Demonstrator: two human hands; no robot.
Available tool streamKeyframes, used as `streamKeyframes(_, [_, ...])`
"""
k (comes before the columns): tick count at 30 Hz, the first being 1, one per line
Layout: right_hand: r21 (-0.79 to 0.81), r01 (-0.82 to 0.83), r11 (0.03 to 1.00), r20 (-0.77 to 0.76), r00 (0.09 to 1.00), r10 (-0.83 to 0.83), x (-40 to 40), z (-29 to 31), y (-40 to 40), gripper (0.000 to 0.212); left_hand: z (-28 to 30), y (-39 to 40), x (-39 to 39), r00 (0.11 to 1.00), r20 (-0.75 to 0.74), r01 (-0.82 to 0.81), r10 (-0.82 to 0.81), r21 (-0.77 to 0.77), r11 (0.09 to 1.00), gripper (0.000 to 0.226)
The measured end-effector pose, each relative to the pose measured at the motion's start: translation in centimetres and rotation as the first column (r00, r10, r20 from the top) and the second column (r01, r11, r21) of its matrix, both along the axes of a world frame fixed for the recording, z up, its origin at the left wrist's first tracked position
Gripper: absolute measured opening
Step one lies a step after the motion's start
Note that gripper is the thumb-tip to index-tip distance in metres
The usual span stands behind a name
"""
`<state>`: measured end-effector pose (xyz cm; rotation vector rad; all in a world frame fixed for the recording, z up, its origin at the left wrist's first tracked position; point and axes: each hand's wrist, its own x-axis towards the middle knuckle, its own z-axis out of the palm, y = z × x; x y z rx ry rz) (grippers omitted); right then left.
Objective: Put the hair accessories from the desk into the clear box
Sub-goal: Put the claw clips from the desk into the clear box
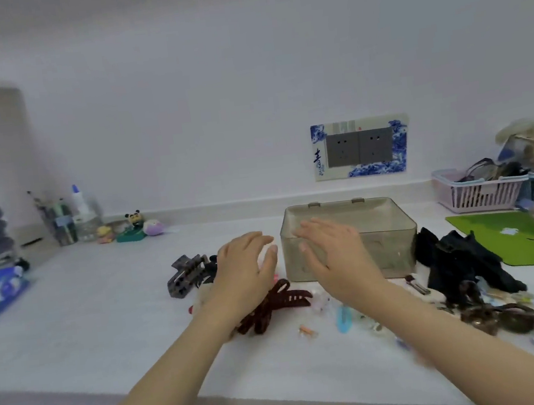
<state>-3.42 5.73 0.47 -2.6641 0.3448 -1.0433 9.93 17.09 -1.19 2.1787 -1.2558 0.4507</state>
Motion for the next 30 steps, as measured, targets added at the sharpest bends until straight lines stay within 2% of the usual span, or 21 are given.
streamKeyframes(2, [0.021,-0.069,0.997,-0.019,0.997,0.069,2.2,-0.9,0.8,0.052,-0.3,1.2,2.2,0.996,-0.009,-0.086,0.086,0.011,0.996,0.062])
streamKeyframes(5, [0.039,-0.120,0.992,-0.095,0.988,0.123,5.3,-2.4,1.8,0.048,-0.5,2.8,5.4,0.978,-0.063,-0.196,0.198,0.042,0.980,0.065])
streamKeyframes(7, [0.056,-0.135,0.989,-0.134,0.981,0.141,6.8,-3.3,2.4,0.054,-0.7,3.4,7.9,0.949,-0.129,-0.271,0.288,0.135,0.953,0.054])
streamKeyframes(9, [0.080,-0.135,0.988,-0.191,0.970,0.148,7.3,-4.1,2.7,0.059,-0.7,3.5,9.8,0.922,-0.183,-0.295,0.341,0.239,0.925,0.052])
streamKeyframes(13, [0.080,-0.147,0.986,-0.262,0.951,0.163,7.5,-4.9,2.9,0.048,-1.2,2.4,12.3,0.914,-0.281,-0.182,0.291,0.357,0.916,0.066])
streamKeyframes(15, [0.092,-0.154,0.984,-0.248,0.953,0.172,7.6,-4.9,2.9,0.050,-1.5,1.7,12.5,0.915,-0.304,-0.144,0.266,0.371,0.917,0.053])
streamKeyframes(17, [0.095,-0.160,0.983,-0.240,0.954,0.178,7.5,-4.7,2.8,0.044,-1.9,1.3,13.0,0.906,-0.355,-0.101,0.232,0.351,0.931,0.038])
streamKeyframes(20, [0.111,-0.131,0.985,-0.246,0.957,0.155,7.0,-4.6,2.4,0.032,-1.8,1.6,12.6,0.883,-0.417,-0.079,0.215,0.320,0.944,0.044])
streamKeyframes(22, [0.094,-0.100,0.990,-0.257,0.959,0.122,6.4,-4.6,2.1,0.030,-1.7,1.9,12.0,0.892,-0.406,-0.076,0.200,0.301,0.951,0.050])
streamKeyframes(25, [0.074,-0.040,0.996,-0.291,0.955,0.060,5.2,-4.6,2.0,0.032,-2.1,2.2,10.7,0.882,-0.434,-0.063,0.181,0.272,0.960,0.041])
streamKeyframes(28, [0.069,-0.007,0.998,-0.323,0.946,0.029,4.4,-4.3,1.7,0.035,-2.3,2.4,9.6,0.847,-0.492,-0.068,0.203,0.278,0.958,0.048])
streamKeyframes(30, [0.104,-0.007,0.995,-0.341,0.939,0.042,4.0,-3.8,1.5,0.036,-2.3,2.4,8.9,0.832,-0.514,-0.078,0.207,0.261,0.962,0.044])
